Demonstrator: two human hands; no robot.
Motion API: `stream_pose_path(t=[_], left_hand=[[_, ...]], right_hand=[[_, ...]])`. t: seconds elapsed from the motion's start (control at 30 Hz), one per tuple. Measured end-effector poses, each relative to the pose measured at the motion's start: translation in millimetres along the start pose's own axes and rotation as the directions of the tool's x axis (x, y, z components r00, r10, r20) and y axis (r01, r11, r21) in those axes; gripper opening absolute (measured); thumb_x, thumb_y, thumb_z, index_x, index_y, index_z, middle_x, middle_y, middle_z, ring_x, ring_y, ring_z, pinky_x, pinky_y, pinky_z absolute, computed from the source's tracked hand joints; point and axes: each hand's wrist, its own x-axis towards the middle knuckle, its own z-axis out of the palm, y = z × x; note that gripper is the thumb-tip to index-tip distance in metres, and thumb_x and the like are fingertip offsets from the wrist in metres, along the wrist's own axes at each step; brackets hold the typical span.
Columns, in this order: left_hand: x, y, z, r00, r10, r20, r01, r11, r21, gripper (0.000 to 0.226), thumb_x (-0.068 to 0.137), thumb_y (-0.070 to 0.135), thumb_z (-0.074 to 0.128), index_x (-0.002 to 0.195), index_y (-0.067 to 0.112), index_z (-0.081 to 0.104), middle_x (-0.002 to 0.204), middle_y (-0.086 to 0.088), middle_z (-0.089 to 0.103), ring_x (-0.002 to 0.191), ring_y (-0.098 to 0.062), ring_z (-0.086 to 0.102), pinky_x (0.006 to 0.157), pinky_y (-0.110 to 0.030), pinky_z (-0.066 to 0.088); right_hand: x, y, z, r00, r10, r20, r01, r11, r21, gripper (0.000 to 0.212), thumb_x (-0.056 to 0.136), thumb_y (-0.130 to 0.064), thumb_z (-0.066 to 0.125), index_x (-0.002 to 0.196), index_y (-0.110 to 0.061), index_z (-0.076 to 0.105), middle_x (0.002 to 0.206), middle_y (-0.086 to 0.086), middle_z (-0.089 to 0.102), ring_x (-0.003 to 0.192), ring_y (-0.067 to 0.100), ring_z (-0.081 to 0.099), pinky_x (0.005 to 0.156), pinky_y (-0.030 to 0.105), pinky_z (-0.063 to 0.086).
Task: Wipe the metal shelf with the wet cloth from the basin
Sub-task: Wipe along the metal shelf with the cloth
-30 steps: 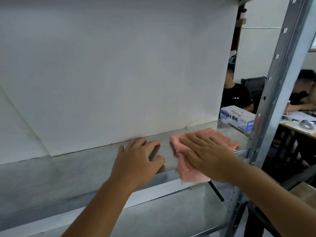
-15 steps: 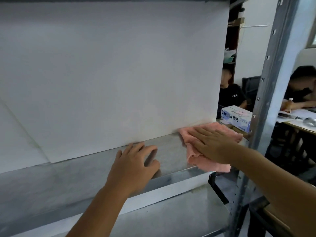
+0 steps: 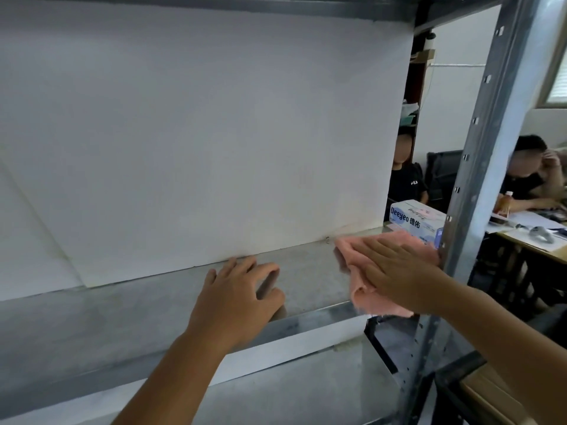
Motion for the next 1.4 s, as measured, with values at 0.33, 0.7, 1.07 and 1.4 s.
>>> stream_pose_path(t=[0.33,0.7,1.07,1.4], left_hand=[[1.5,-4.0,2.2,0.999,-0.007,0.032,0.007,1.0,0.017,0.058,0.088,0.063,0.031,0.144,0.05,0.042,0.161,0.011,0.038,0.152,-0.018,0.022,0.123,-0.052,0.017],[0.6,-3.8,2.3,0.999,-0.003,0.037,0.002,1.0,0.011,0.055,0.09,0.062,0.034,0.143,0.05,0.043,0.16,0.01,0.037,0.15,-0.017,0.023,0.122,-0.051,0.017],[1.0,-4.8,3.0,1.0,0.003,0.015,-0.004,0.999,0.05,0.059,0.089,0.062,0.032,0.146,0.049,0.042,0.158,0.011,0.041,0.148,-0.017,0.027,0.119,-0.047,0.022],[0.2,-3.1,0.1,1.0,-0.002,0.019,0.001,1.0,0.024,0.064,0.083,0.065,0.025,0.143,0.05,0.043,0.155,0.012,0.042,0.147,-0.015,0.028,0.119,-0.046,0.021]], right_hand=[[6.7,-29.3,-26.8,0.998,0.011,0.063,-0.011,1.0,-0.003,0.112,0.076,-0.076,-0.035,0.167,-0.019,-0.008,0.176,0.014,-0.02,0.163,0.039,-0.015,0.131,0.066,0.011],[7.8,-44.8,-30.2,0.998,0.038,0.043,-0.038,0.999,-0.004,0.092,0.092,-0.069,-0.009,0.169,-0.02,0.005,0.178,0.009,-0.01,0.165,0.036,-0.002,0.128,0.067,0.021],[13.5,-79.7,-36.6,0.993,0.051,-0.102,-0.022,0.964,0.264,0.102,0.078,-0.072,-0.036,0.168,-0.036,-0.004,0.177,-0.01,-0.01,0.164,0.018,-0.011,0.133,0.056,0.003],[18.7,-81.5,-31.5,0.992,0.095,-0.081,-0.085,0.989,0.122,0.073,0.104,-0.062,-0.002,0.165,-0.032,0.021,0.178,0.0,-0.004,0.166,0.029,-0.002,0.129,0.066,0.014]])
